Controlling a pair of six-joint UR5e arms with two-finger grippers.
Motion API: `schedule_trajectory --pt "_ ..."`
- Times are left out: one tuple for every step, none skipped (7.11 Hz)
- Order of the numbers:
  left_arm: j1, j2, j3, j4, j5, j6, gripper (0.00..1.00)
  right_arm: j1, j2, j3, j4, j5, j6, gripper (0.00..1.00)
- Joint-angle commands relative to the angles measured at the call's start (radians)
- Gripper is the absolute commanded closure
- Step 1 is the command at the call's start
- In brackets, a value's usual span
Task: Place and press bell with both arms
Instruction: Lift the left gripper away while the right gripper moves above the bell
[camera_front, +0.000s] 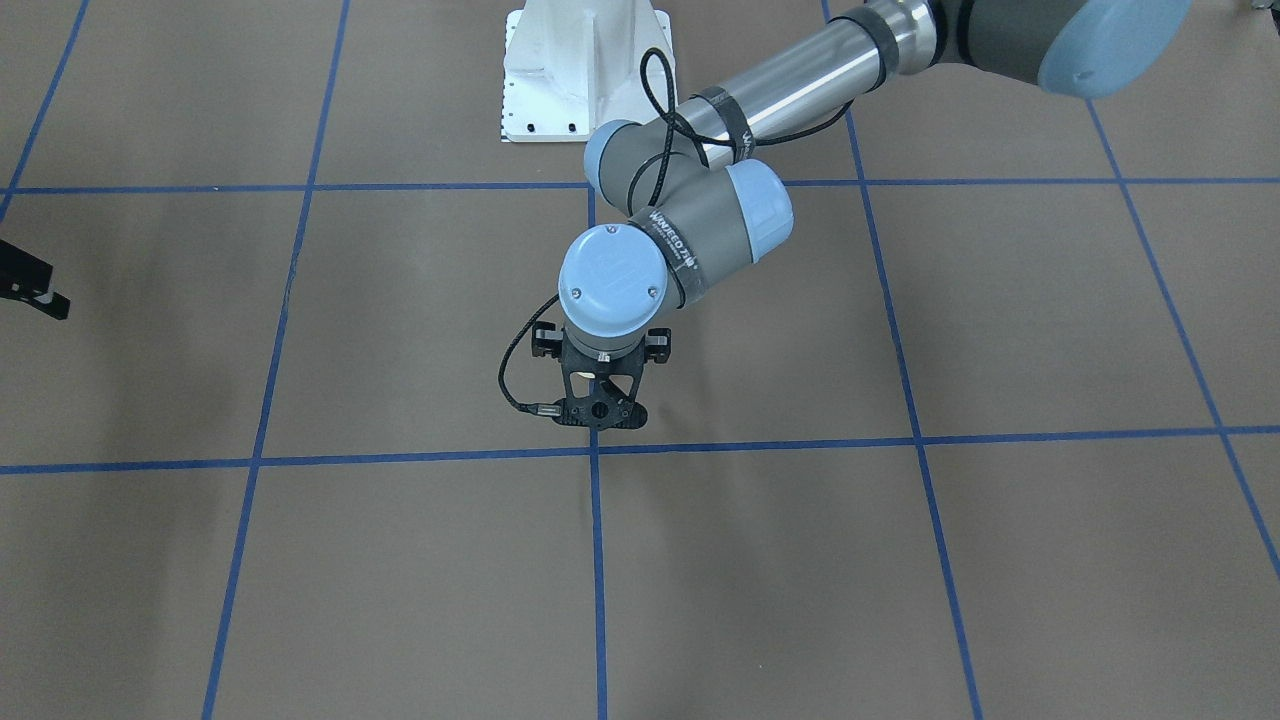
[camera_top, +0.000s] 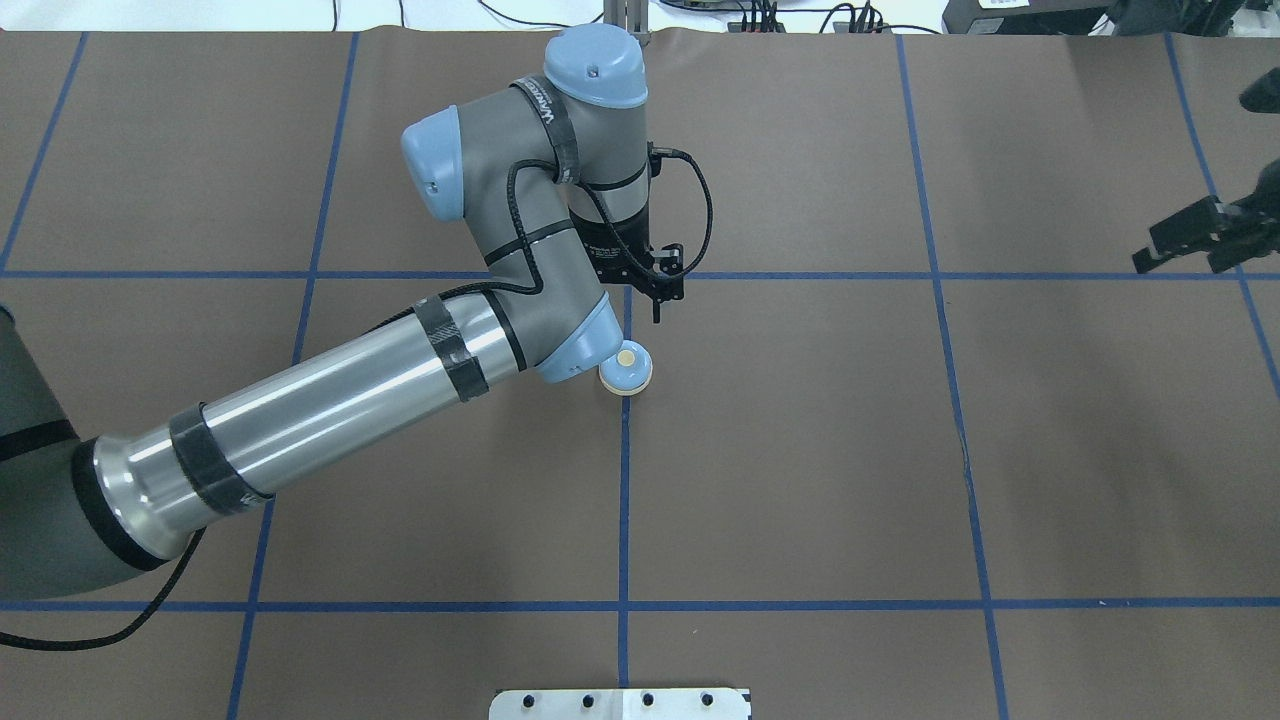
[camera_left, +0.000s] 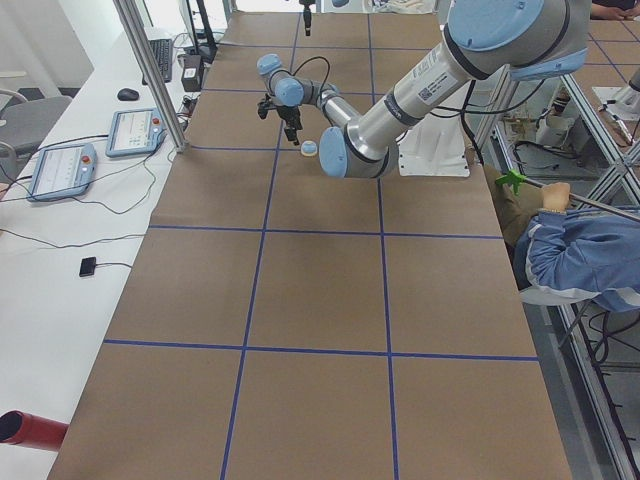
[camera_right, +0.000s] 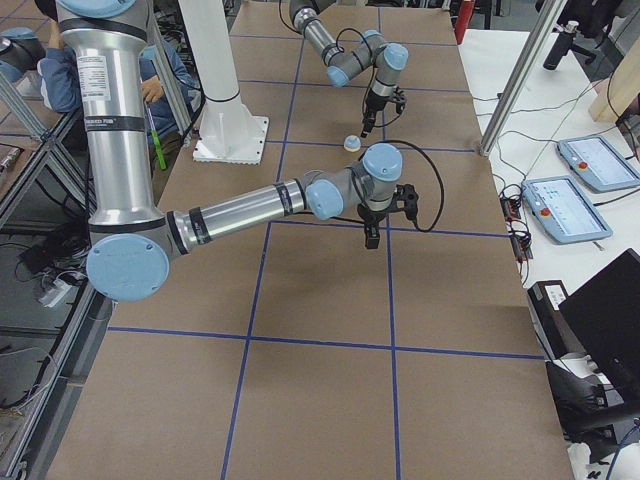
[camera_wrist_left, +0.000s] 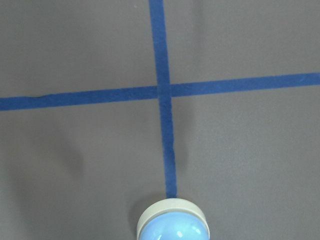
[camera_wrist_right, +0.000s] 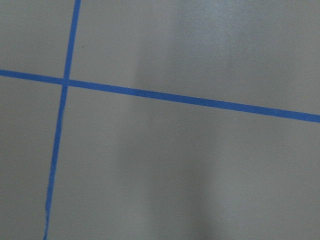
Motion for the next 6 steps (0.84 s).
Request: schedule_trajectory --pt "-0.046 0.226 -0.31 0.043 -0.017 0.013 0.1 -0.229 0.196 0.018 0.0 -0.171 0.368 0.07" --pt "-0.092 0.348 -0.444 0.043 -0.045 0.016 0.1 -0.361 0.272 0.019 -0.003 -0.295 0.517 0.12" --pt "-0.139 0.505 -0.577 0.033 -0.077 0.097 0.1 -0.496 0.32 0.013 -0.005 -0.434 0.59 0.26" --pt "-0.2 0.641 -0.673 0.039 -0.124 0.224 0.09 -0.594 0.381 -0.02 -0.005 -0.518 0.674 0.51" --pt "-0.241 0.692 -0.695 0.038 -0.151 0.27 0.1 -0.636 0.485 -0.115 -0.003 -0.532 0.743 0.87" --pt "-0.242 0.7 -0.7 0.038 -0.151 0.271 0.09 -0.661 0.57 -0.198 -0.003 -0.537 0.791 1.0"
